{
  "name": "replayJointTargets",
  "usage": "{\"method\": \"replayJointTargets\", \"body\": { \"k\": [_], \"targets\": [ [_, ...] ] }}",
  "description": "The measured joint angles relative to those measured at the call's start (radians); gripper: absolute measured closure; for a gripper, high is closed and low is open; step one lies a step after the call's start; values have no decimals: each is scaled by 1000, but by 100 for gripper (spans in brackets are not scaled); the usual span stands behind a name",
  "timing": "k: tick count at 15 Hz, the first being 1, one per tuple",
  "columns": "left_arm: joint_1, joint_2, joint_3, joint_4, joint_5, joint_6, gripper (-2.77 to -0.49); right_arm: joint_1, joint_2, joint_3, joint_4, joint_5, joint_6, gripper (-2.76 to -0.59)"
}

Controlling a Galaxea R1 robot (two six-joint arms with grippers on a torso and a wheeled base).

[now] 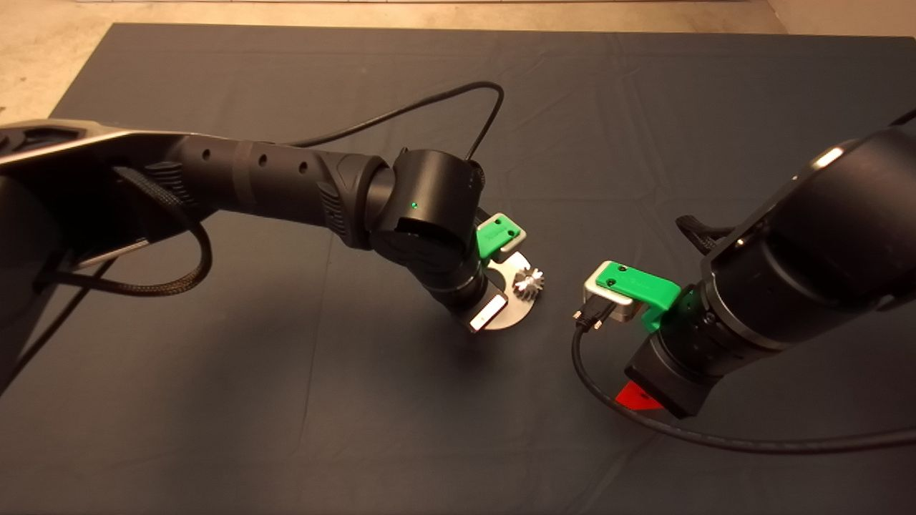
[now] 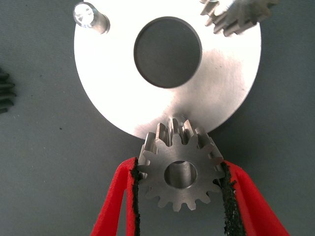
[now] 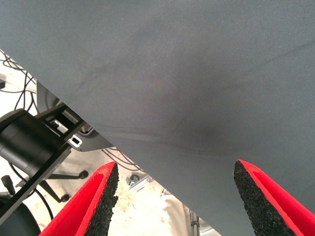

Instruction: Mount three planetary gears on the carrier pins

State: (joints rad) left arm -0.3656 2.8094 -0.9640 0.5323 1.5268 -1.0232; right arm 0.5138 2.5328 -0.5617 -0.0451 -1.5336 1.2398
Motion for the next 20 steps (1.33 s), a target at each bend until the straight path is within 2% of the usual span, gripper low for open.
{"method": "replayJointTargets", "body": {
  "k": [3, 9, 14, 20],
  "targets": [
    [8, 0, -12, 11, 0, 4, -78, 0, 0, 0, 0, 0, 0, -173],
    [9, 0, -16, 14, 0, 7, -78, 0, 6, 0, 0, 0, 0, -173],
    [33, 0, -17, 15, 0, 6, -78, 0, 8, 0, 0, 0, 0, -173],
    [34, 2, -40, 16, -8, 6, -78, 0, 8, 0, 0, 0, 0, -173]
  ]
}}
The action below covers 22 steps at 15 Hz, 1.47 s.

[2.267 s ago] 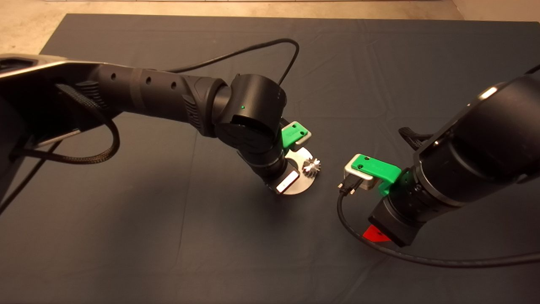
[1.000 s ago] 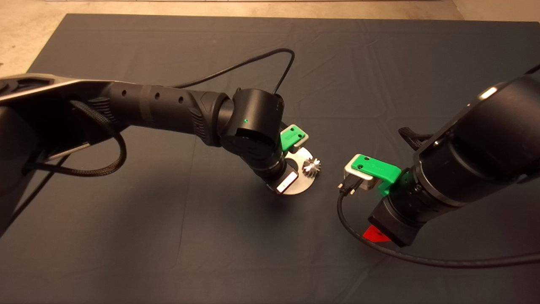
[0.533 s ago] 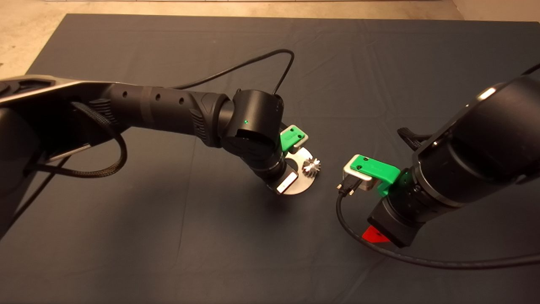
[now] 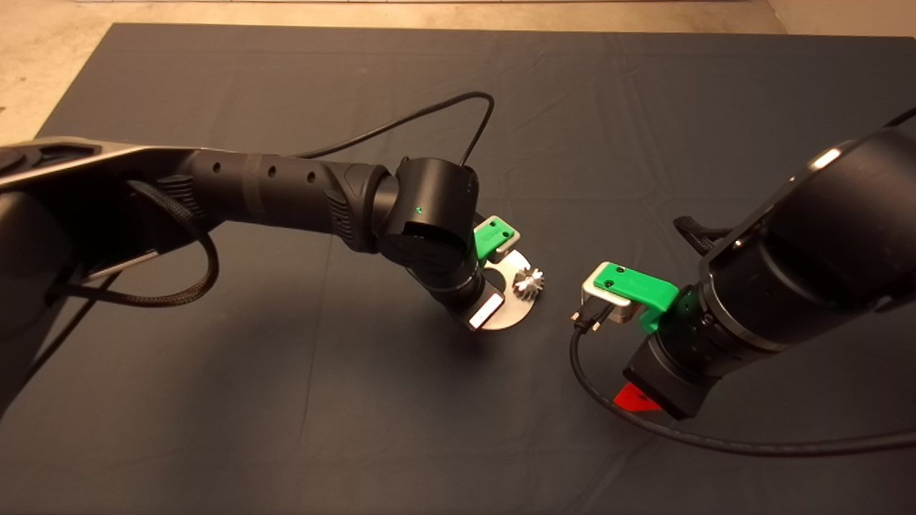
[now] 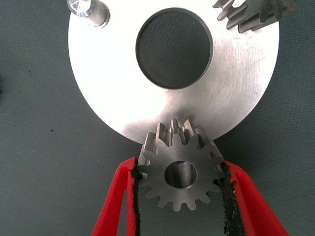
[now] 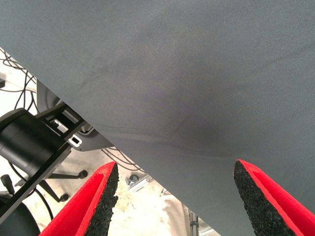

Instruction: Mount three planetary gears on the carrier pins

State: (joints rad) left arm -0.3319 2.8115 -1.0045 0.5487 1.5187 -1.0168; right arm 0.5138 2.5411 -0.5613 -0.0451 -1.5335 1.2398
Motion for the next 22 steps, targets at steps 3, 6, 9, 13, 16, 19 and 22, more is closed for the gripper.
{"method": "replayJointTargets", "body": {
  "k": [3, 6, 9, 13, 16, 19, 22],
  "targets": [
    [0, 1, -2, 0, -6, 0, -78, 0, 0, 0, 0, 0, 0, -173],
    [0, 1, -4, 1, -29, -1, -78, 0, 0, 0, 0, 0, 0, -173],
    [3, 2, -4, 1, -34, -20, -78, 0, 2, 0, 0, 0, 0, -173],
    [3, 15, -8, 2, -31, -22, -78, 0, 2, 0, 0, 0, 0, -173],
    [8, 15, -8, 9, -34, -22, -78, 0, 2, 0, 0, 0, 0, -173],
    [8, 14, -8, 11, -33, -23, -78, 0, 2, 0, 0, 0, 0, -173],
    [16, 14, -6, 22, -32, -26, -78, 0, 2, 0, 0, 0, 0, -173]
  ]
}}
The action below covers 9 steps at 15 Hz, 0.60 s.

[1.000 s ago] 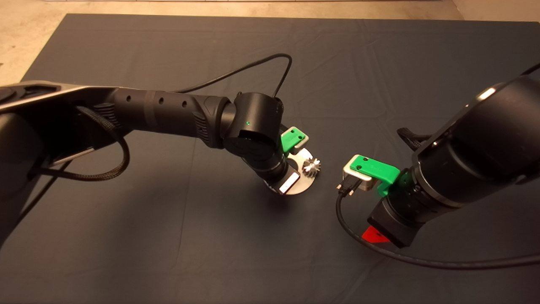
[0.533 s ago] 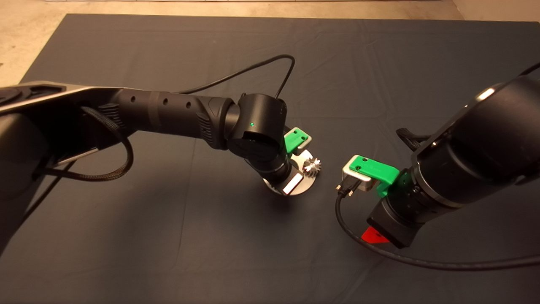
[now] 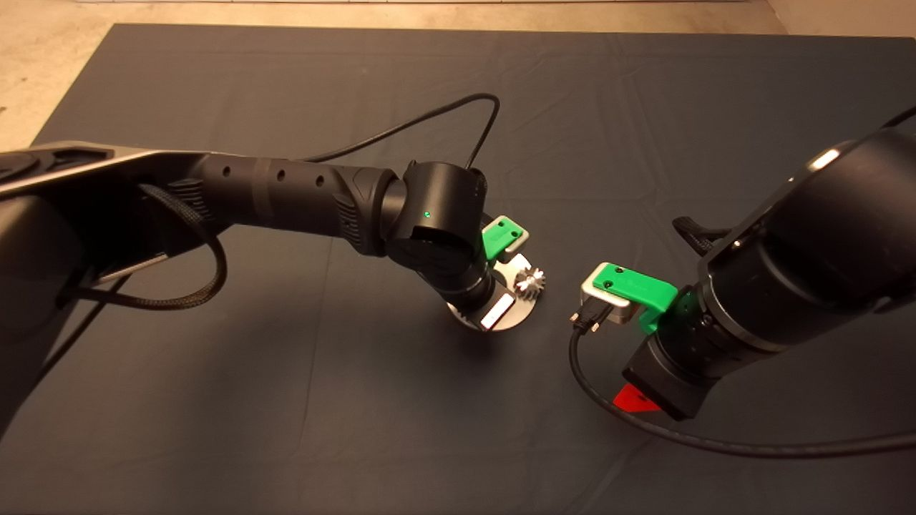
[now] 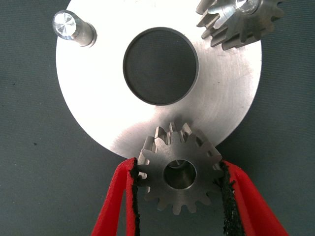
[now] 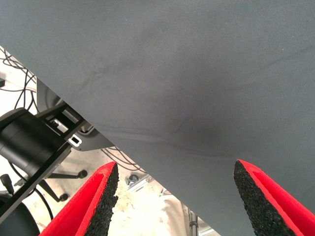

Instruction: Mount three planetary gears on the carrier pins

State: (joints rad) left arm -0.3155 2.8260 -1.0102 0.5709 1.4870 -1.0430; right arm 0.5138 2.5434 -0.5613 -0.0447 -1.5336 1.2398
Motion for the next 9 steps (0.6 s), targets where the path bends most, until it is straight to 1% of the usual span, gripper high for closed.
{"method": "replayJointTargets", "body": {
  "k": [1, 2, 6, 9],
  "targets": [
    [10, -1, -1, 2, -1, -1, -78, 0, 0, 0, 0, 1, 0, -173],
    [28, 1, 1, 11, -3, -2, -77, 0, 0, 0, 0, 1, 0, -173],
    [30, 0, 8, 13, -3, -12, -77, 0, 0, -1, 0, 0, 0, -173],
    [30, 0, 13, 9, -3, -15, -77, 0, 0, -1, 0, 0, 0, -173]
  ]
}}
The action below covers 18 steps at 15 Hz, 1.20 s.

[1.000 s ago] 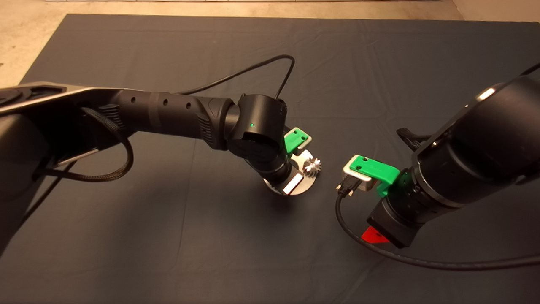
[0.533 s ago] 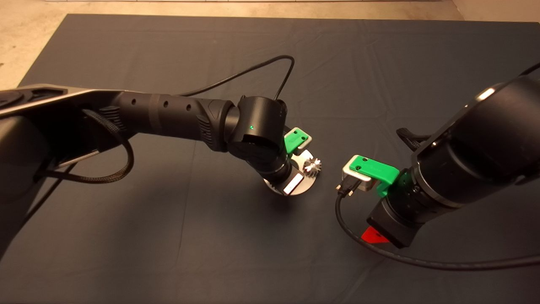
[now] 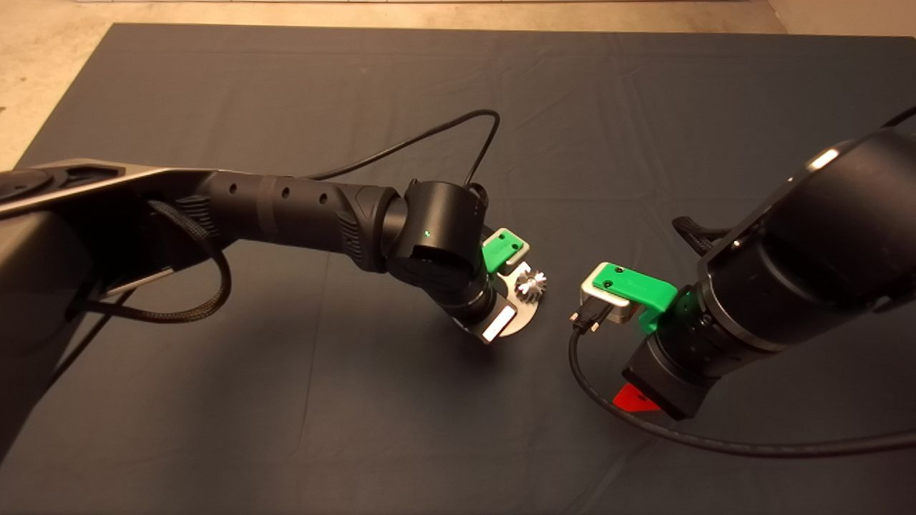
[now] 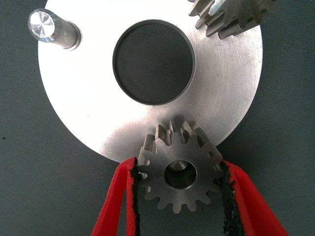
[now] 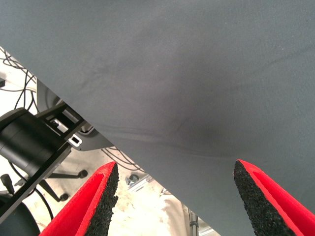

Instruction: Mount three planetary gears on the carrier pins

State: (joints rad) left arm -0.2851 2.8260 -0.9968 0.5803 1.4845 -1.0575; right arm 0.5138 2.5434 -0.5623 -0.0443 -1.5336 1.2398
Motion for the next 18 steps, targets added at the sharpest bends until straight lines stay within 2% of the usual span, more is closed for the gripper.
{"method": "replayJointTargets", "body": {
  "k": [10, 14, 16, 18],
  "targets": [
    [0, -3, 2, 0, -1, 0, -86, 0, 0, 0, 0, 0, 0, -173],
    [0, -6, 2, -4, -7, 1, -105, 0, 0, 0, 0, 0, 0, -173],
    [0, -6, 5, -11, -8, 2, -106, 0, 0, 0, 0, 0, 0, -173],
    [0, -6, 6, -11, -8, 2, -121, 0, 0, 0, 0, 0, 0, -173]
  ]
}}
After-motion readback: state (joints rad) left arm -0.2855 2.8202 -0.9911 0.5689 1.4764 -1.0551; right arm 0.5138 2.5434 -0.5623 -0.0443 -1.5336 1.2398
